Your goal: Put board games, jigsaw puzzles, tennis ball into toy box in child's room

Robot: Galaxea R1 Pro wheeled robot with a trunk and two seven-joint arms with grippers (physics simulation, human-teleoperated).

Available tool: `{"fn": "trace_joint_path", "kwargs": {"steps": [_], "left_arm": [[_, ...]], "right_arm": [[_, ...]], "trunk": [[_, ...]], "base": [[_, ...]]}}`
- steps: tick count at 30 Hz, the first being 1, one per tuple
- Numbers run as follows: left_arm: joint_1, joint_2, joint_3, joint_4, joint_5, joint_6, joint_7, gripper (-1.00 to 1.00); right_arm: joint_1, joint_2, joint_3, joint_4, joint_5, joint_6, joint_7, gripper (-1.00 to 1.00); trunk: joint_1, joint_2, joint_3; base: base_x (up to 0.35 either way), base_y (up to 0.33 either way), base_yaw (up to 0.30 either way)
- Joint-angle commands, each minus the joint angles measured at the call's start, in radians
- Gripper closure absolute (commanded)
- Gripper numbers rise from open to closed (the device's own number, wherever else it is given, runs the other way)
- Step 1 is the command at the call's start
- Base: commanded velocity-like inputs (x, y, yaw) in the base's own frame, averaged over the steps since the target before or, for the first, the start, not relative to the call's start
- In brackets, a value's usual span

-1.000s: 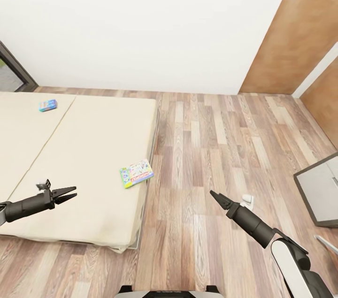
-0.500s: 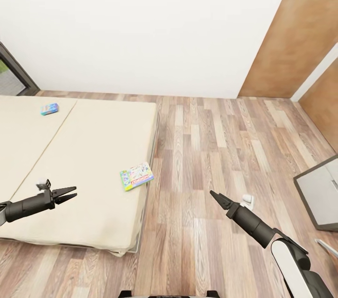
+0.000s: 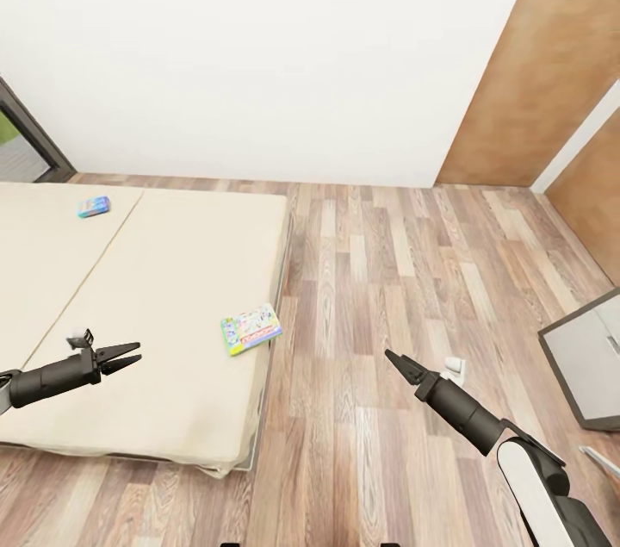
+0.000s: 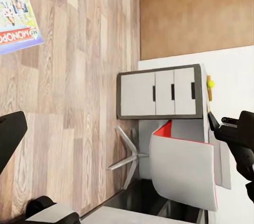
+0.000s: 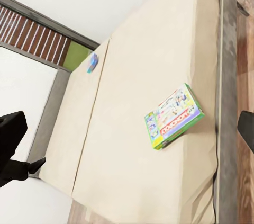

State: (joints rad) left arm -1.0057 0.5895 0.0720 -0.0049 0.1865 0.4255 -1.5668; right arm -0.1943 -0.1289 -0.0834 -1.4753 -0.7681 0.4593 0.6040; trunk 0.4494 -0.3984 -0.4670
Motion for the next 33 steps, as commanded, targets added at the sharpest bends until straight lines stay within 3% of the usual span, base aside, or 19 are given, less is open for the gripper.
{"fn": "trace_joint_path", "kwargs": {"steps": [1, 33], "left_arm": [[-0.001, 0.0, 0.006, 0.0, -0.008, 0.01, -0.004, -1.0], [-0.001, 0.0, 0.006, 0.0, -0.009, 0.01, -0.004, -1.0]], "right_arm": [[-0.001, 0.0, -0.001, 0.0, -0.008, 0.009, 0.0, -1.0], [-0.001, 0.0, 0.0, 0.0, -0.008, 0.009, 0.0, -1.0]], "trunk": [[0.001, -0.002, 0.0], [0.001, -0.002, 0.053]], "base": [[0.0, 0.0, 0.0], [0.0, 0.0, 0.0]]}}
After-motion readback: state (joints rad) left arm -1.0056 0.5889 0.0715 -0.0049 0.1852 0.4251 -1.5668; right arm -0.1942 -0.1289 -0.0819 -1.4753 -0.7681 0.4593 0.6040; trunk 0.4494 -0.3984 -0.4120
